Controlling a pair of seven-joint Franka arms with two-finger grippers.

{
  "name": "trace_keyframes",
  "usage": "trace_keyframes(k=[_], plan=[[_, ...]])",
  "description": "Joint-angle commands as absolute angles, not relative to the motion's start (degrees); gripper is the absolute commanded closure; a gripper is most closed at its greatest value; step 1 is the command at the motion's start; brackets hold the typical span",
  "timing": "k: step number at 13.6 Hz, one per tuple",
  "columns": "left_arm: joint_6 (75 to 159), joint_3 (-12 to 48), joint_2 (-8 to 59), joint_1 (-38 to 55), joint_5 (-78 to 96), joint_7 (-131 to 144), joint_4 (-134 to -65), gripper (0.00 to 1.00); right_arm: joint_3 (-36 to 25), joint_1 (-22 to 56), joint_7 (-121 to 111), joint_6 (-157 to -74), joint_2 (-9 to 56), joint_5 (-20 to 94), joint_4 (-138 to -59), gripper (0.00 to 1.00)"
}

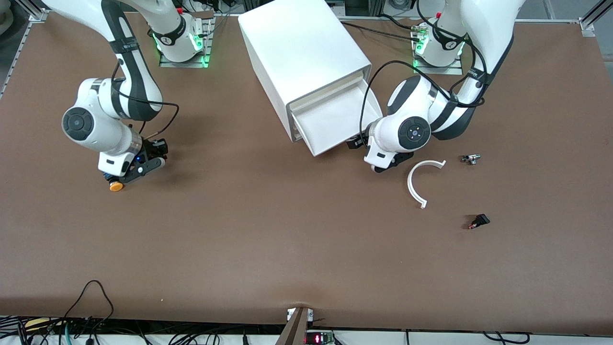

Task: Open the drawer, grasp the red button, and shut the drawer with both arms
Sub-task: 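Carry the red button with the right gripper while the left gripper reaches the drawer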

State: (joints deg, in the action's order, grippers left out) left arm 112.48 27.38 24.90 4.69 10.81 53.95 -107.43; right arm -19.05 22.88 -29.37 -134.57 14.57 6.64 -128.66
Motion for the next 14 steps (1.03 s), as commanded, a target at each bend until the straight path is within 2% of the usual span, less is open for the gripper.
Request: trace_keyframes(k=[1, 4, 6, 7, 9, 10, 14], plan=[[113.2, 29.2, 21.2, 4.0, 13.2, 54.7, -110.8, 0.00, -19.4, 23.8, -30.7, -139.1, 11.7, 7.8, -134.6, 1.00], [113.3, 31.3, 21.1, 4.0, 14.2, 56.7, -111.5, 0.00, -19.4, 23.7, -32.3, -146.8, 12.4, 7.8, -139.8, 1.00], [113.4, 32.9, 21.1, 4.3, 14.2, 58.1, -111.5, 0.00, -19.4, 23.7, -32.3, -149.2, 12.7, 7.8, -141.7, 1.00], [113.5, 33.8, 21.1, 4.1, 14.2, 58.8, -111.6, 0.00, -19.4, 23.7, -32.3, -150.1, 13.4, 7.9, -141.9, 0.95], [113.5, 35.9, 21.1, 4.0, 14.3, 61.0, -111.6, 0.00, -19.4, 23.7, -32.2, -150.4, 13.7, 8.2, -141.9, 0.44], [113.5, 36.8, 21.1, 4.0, 14.3, 62.1, -111.6, 0.00, -19.4, 23.8, -31.9, -150.2, 13.4, 8.2, -141.7, 0.02], [113.9, 38.2, 21.4, 4.5, 14.3, 64.3, -111.7, 0.00, -19.0, 24.0, -30.9, -146.5, 9.8, 8.2, -138.4, 0.00]])
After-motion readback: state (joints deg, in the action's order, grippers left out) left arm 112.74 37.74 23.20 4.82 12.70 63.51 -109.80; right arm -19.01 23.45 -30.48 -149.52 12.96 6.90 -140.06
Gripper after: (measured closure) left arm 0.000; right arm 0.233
